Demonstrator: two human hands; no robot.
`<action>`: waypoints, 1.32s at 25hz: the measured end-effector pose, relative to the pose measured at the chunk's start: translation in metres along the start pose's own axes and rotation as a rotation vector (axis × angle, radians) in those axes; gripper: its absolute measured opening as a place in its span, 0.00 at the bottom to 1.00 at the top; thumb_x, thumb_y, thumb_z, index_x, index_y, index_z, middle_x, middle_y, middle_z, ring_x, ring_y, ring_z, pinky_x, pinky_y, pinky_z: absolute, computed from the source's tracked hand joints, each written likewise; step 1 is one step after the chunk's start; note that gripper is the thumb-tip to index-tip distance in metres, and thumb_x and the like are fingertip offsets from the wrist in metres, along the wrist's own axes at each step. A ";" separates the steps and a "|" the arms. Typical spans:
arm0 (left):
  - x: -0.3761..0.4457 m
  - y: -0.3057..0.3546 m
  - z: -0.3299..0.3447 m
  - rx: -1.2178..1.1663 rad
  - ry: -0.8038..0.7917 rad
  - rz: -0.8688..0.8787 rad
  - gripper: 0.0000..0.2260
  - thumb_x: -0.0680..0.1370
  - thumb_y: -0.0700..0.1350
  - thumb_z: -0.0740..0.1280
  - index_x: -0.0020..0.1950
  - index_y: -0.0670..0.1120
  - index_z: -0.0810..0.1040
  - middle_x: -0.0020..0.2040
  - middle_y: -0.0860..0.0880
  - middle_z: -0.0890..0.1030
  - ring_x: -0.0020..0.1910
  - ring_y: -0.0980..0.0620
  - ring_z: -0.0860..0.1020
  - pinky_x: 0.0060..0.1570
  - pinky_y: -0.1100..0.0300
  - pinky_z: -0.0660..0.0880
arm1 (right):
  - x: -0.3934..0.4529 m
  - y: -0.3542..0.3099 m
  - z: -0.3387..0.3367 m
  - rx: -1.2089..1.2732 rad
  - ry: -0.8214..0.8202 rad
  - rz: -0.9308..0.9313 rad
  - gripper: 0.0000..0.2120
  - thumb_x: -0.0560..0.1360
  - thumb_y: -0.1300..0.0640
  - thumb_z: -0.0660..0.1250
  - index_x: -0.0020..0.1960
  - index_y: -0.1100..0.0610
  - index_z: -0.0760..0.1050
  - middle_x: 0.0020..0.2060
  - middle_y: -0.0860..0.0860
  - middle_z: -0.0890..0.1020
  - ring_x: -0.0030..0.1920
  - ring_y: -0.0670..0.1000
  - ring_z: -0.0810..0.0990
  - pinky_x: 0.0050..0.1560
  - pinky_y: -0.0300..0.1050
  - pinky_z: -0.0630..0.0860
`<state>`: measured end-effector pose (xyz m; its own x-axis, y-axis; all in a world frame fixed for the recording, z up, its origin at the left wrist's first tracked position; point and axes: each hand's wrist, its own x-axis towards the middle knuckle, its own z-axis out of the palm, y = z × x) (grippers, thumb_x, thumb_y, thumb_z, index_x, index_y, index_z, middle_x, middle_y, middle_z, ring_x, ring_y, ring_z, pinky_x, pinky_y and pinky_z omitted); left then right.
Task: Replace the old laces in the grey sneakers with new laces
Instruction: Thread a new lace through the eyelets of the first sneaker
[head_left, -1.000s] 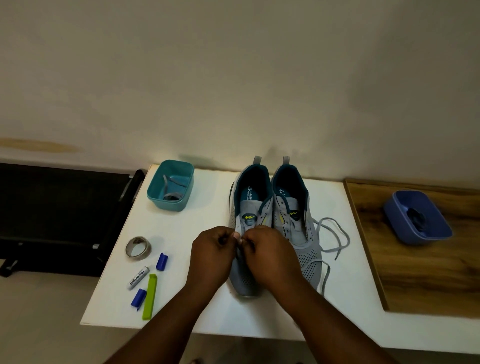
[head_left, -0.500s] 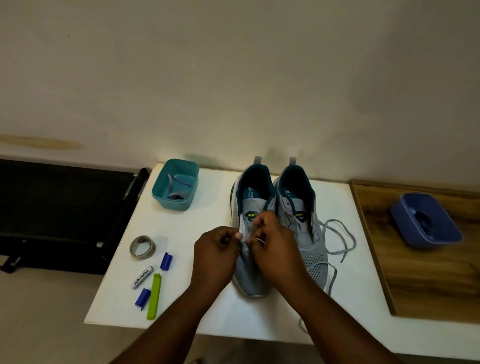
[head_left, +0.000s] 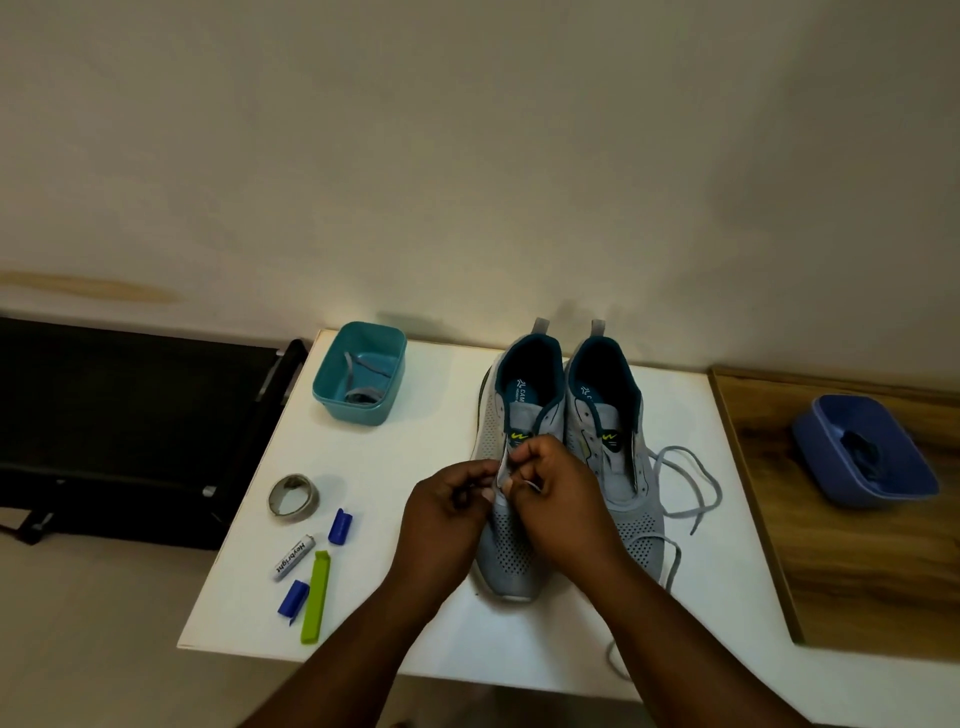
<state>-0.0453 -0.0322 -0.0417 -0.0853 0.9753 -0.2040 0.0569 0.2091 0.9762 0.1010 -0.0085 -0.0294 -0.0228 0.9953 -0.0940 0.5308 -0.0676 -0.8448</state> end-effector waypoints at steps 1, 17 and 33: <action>0.000 -0.001 0.000 -0.018 -0.004 -0.005 0.18 0.77 0.30 0.68 0.57 0.51 0.85 0.52 0.54 0.87 0.54 0.58 0.84 0.57 0.64 0.79 | 0.001 0.001 0.000 0.003 -0.011 0.017 0.11 0.77 0.62 0.70 0.50 0.46 0.75 0.40 0.47 0.82 0.42 0.43 0.81 0.43 0.36 0.75; 0.003 -0.001 -0.003 0.075 0.000 0.054 0.10 0.79 0.41 0.71 0.57 0.52 0.86 0.51 0.55 0.87 0.53 0.61 0.83 0.59 0.59 0.79 | -0.001 -0.006 -0.006 0.155 -0.054 0.106 0.07 0.77 0.61 0.72 0.48 0.51 0.78 0.38 0.52 0.84 0.38 0.48 0.82 0.40 0.43 0.79; 0.001 -0.001 0.001 0.026 0.101 -0.004 0.06 0.81 0.45 0.69 0.50 0.50 0.87 0.44 0.53 0.87 0.45 0.55 0.85 0.51 0.56 0.82 | -0.006 -0.006 0.005 -0.184 0.013 -0.159 0.10 0.77 0.63 0.70 0.48 0.49 0.74 0.39 0.44 0.81 0.41 0.42 0.81 0.45 0.49 0.81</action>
<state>-0.0448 -0.0310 -0.0426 -0.1858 0.9624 -0.1981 0.0823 0.2161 0.9729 0.0938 -0.0141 -0.0266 -0.1080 0.9933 0.0401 0.6665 0.1023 -0.7384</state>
